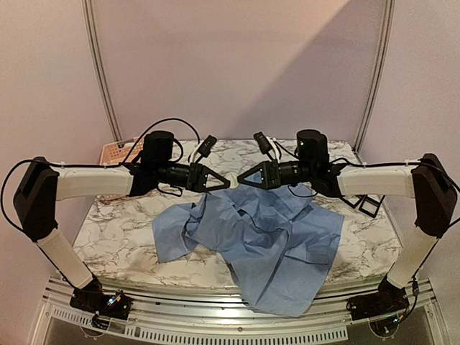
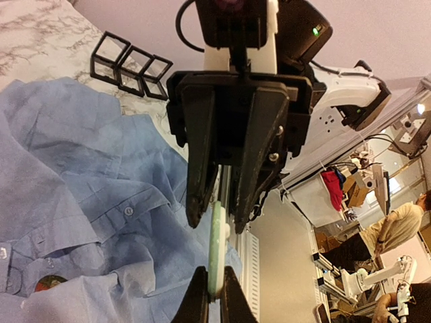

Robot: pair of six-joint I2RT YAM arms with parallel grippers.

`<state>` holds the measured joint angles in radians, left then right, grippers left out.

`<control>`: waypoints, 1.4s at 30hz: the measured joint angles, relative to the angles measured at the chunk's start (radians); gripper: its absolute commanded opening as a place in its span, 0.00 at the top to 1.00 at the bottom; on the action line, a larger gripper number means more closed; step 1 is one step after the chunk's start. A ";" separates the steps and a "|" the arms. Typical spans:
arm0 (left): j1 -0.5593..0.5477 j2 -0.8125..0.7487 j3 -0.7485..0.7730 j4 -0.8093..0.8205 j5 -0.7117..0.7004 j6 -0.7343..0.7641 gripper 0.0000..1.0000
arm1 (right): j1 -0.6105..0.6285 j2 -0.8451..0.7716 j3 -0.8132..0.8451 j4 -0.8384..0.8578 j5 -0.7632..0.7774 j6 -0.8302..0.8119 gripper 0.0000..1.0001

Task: Remove the brooch from the garment
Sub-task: Pass from the left arm to the right, then place the brooch in the brooch box.

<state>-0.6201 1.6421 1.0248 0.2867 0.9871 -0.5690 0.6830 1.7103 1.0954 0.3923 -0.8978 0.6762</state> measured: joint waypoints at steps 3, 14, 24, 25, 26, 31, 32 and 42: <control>0.000 0.000 0.000 -0.002 -0.001 0.000 1.00 | 0.002 0.004 0.005 0.002 -0.003 0.002 0.84; -0.002 0.000 0.000 -0.023 -0.003 0.019 1.00 | 0.010 0.013 0.011 0.008 -0.006 0.003 0.98; -0.002 -0.009 0.004 -0.060 -0.016 0.048 0.63 | 0.011 0.013 0.011 0.010 -0.003 -0.003 1.00; -0.003 -0.013 0.005 -0.076 -0.028 0.063 0.57 | 0.012 0.013 0.011 0.012 0.001 -0.003 1.00; -0.004 -0.016 0.008 -0.095 -0.038 0.079 0.49 | 0.013 0.013 0.011 0.013 0.009 -0.002 1.00; -0.006 -0.053 0.012 -0.181 -0.116 0.146 0.27 | 0.015 0.001 0.010 -0.012 0.088 -0.014 1.00; -0.006 -0.068 0.012 -0.196 -0.140 0.157 0.26 | 0.015 -0.010 0.007 -0.028 0.111 -0.023 1.00; 0.149 -0.284 0.008 -0.294 -0.443 0.229 0.20 | -0.079 -0.219 0.021 -0.407 0.549 -0.177 1.00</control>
<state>-0.4709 1.3579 1.0325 -0.0071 0.5442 -0.3405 0.6041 1.4914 1.1168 -0.0147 -0.3485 0.4992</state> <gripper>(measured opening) 0.799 0.015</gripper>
